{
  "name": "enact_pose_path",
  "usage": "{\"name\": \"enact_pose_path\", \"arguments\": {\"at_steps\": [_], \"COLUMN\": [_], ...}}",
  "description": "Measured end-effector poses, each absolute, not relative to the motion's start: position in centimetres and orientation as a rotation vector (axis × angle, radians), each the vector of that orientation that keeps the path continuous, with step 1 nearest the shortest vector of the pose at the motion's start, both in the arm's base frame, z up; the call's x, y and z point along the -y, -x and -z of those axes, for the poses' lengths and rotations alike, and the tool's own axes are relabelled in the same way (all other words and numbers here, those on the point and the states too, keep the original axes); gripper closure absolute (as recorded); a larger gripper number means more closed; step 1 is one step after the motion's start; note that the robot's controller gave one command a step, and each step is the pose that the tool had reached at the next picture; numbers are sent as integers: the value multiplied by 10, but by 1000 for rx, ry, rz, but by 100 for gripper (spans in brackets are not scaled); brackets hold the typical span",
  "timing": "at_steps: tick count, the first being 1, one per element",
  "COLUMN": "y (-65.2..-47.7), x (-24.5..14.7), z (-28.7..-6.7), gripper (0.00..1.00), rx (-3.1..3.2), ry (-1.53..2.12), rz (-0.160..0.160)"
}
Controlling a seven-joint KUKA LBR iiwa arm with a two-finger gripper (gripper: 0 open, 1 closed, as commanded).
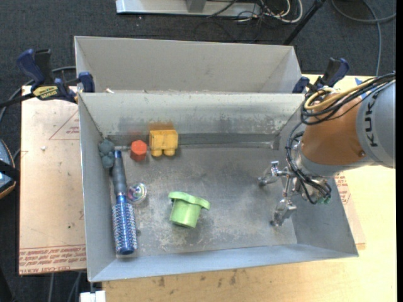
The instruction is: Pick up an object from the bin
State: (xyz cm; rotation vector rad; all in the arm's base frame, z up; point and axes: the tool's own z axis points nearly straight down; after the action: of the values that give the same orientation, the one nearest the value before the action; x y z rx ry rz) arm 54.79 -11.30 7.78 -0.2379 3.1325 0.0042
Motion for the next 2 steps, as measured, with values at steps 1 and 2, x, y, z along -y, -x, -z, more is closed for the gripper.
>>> {"name": "enact_pose_path", "arguments": {"at_steps": [1,2], "y": [-520,-496], "x": [52,-23], "z": [-78,-119], "gripper": [0,0], "rx": [-3095,-3084], "ry": [483,580], "rz": [1,-7]}}
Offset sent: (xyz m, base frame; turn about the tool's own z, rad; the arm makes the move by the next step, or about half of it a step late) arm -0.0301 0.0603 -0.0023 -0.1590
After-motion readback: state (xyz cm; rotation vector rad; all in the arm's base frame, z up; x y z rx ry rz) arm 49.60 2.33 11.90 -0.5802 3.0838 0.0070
